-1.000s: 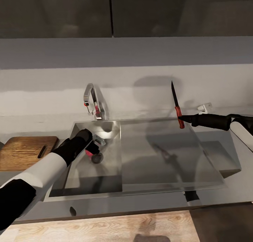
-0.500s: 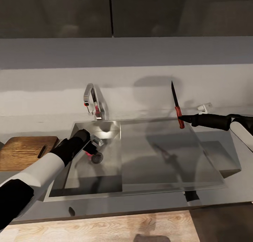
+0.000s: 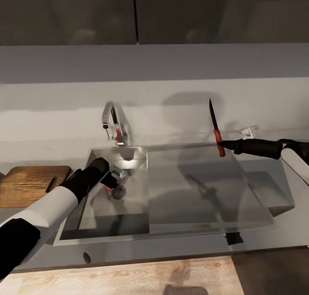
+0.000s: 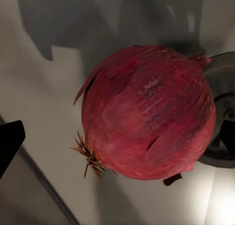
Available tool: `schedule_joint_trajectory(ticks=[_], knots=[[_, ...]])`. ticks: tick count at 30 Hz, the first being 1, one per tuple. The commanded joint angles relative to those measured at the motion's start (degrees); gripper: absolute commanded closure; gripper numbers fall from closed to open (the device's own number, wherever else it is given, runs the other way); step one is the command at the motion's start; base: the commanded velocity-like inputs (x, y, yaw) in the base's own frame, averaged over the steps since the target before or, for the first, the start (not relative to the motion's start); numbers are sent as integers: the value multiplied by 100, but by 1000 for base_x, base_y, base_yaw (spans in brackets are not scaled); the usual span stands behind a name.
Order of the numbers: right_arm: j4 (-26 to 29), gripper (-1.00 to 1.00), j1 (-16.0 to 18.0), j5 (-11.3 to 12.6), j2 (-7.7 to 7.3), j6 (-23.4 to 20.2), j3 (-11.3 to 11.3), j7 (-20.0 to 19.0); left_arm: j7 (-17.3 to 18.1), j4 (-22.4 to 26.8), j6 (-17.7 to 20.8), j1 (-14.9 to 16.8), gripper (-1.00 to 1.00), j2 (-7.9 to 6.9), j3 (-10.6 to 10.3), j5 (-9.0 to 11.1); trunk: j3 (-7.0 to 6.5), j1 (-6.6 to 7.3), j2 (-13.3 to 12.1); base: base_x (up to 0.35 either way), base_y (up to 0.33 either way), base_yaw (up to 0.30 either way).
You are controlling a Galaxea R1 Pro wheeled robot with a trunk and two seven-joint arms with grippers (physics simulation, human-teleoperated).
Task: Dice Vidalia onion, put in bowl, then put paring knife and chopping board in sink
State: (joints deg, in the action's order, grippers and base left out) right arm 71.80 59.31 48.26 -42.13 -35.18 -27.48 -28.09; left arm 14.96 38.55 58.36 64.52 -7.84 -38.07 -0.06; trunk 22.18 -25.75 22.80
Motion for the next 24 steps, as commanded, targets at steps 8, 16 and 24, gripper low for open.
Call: schedule_joint_trajectory(ticks=[8,16,24], knots=[[1,100,10,35,-5,-24,-12,5,15,10,18,8,-100,-1,-25,-3,53,-3,12,0,0,0],[1,100,10,37,-5,-24,-12,5,15,12,18,8,-100,7,-25,-3,65,-3,12,0,0,0],[1,100,10,35,-5,-24,-12,5,15,15,14,8,-100,35,-17,-3,65,-3,12,0,0,0]])
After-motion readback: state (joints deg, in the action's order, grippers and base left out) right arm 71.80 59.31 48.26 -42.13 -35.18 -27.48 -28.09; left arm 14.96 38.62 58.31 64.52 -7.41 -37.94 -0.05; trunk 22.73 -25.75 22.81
